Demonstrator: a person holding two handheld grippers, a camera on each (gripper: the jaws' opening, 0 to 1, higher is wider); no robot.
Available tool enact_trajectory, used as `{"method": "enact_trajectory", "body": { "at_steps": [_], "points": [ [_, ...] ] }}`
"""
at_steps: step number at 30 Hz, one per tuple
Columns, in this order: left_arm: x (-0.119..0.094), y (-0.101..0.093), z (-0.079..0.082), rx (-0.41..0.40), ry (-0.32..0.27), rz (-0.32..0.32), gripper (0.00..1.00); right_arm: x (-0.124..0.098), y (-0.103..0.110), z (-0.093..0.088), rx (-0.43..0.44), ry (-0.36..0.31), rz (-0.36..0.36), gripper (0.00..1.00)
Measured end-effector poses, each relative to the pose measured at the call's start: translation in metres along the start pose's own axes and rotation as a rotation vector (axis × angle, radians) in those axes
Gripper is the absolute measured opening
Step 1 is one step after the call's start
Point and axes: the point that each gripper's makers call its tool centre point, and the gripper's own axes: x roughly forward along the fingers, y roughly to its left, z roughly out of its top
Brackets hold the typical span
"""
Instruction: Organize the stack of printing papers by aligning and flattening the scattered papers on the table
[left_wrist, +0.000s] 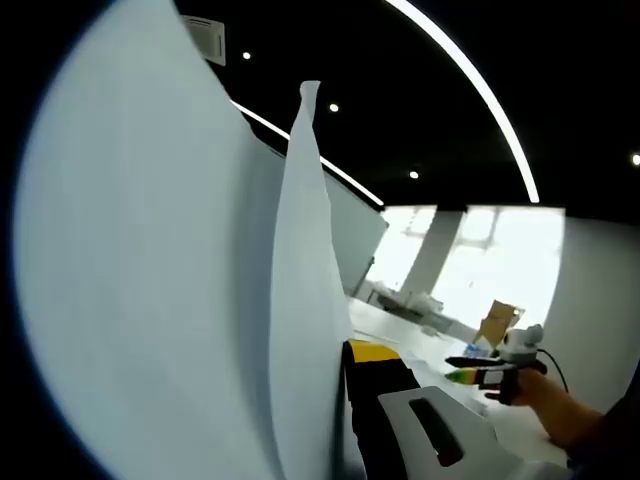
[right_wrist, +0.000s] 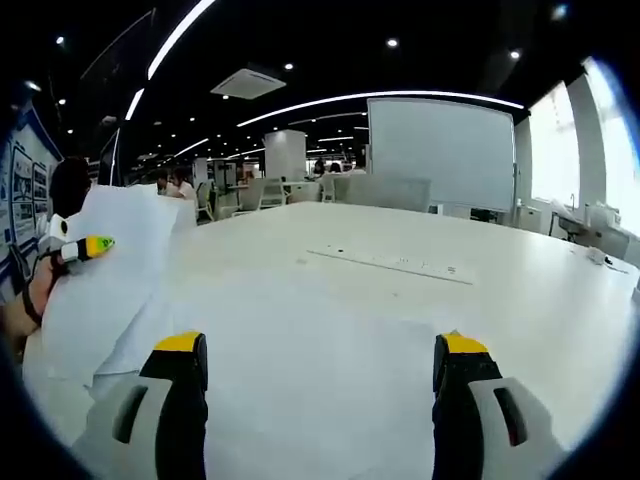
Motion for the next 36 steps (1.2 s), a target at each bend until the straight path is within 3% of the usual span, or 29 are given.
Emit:
{"method": "enact_trajectory", "body": {
  "at_steps": [36],
  "points": [
    [0.0, 0.0, 0.0, -0.008, -0.003, 0.0, 0.06, -0.005, -0.019, -0.002, 0.005, 0.021, -0.042, 0.88]
  ]
}}
